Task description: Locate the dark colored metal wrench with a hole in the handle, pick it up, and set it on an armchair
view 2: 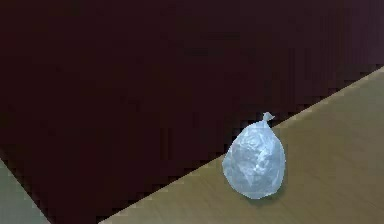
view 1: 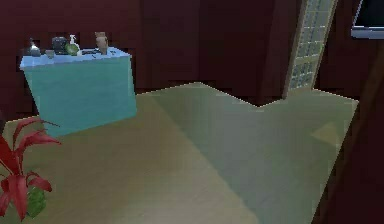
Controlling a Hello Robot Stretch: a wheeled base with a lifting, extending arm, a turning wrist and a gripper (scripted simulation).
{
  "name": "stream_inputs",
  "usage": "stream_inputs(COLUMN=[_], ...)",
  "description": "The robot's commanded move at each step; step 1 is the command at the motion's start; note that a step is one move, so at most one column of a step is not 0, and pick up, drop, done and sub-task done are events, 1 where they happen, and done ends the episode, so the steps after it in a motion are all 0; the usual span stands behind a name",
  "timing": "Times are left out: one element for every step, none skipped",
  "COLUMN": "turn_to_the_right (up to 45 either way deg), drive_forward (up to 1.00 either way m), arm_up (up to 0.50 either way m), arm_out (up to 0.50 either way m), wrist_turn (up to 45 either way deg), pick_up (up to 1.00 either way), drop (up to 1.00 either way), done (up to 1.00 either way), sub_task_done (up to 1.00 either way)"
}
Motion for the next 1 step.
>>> stream_inputs(turn_to_the_right=[-3.0], drive_forward=[0.0], arm_up=[0.0], arm_out=[0.0], wrist_turn=[0.0], pick_up=[0.0], drop=[0.0], done=[0.0], sub_task_done=[0.0])
